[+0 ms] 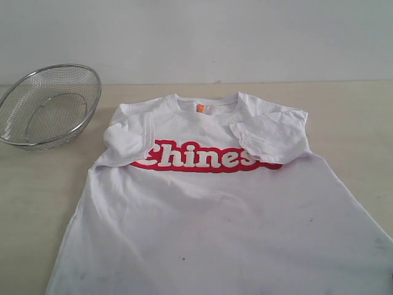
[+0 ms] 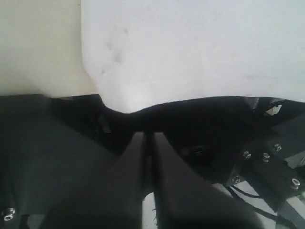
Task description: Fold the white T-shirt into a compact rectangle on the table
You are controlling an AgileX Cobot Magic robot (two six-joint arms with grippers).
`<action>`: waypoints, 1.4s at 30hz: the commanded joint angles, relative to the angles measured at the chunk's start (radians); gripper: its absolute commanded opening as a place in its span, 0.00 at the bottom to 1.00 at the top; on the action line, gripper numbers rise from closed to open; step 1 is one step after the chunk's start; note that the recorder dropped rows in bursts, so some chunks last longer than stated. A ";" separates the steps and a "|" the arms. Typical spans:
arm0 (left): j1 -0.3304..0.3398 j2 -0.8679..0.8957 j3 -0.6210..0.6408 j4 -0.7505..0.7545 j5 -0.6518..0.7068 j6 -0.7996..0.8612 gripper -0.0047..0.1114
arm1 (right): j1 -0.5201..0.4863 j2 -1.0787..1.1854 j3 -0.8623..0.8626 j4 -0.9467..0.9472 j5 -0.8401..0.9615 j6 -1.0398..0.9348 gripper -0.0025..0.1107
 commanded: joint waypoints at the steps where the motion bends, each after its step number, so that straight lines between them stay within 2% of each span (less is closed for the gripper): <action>1: -0.001 0.049 0.019 -0.039 -0.075 -0.001 0.17 | 0.003 0.000 -0.004 -0.005 0.004 -0.014 0.02; 2: -0.001 0.059 0.023 -0.039 -0.112 -0.001 0.27 | 0.003 0.000 -0.004 -0.005 0.004 -0.017 0.02; 4: -0.001 0.079 0.036 -0.039 -0.151 -0.001 0.39 | 0.003 0.000 -0.004 -0.005 0.004 -0.019 0.02; 7: -0.001 0.132 0.039 -0.036 -0.149 -0.027 0.48 | 0.003 0.000 -0.004 -0.005 0.004 -0.020 0.02; 22: -0.001 0.448 0.039 -0.059 -0.284 0.002 0.48 | 0.003 0.000 -0.004 -0.005 0.004 -0.023 0.02; 27: -0.001 0.511 0.039 -0.114 -0.335 0.075 0.48 | 0.003 0.000 -0.004 -0.005 0.004 -0.025 0.02; 42: -0.001 0.643 0.040 -0.114 -0.416 0.085 0.48 | 0.003 0.000 -0.004 -0.005 0.004 -0.026 0.02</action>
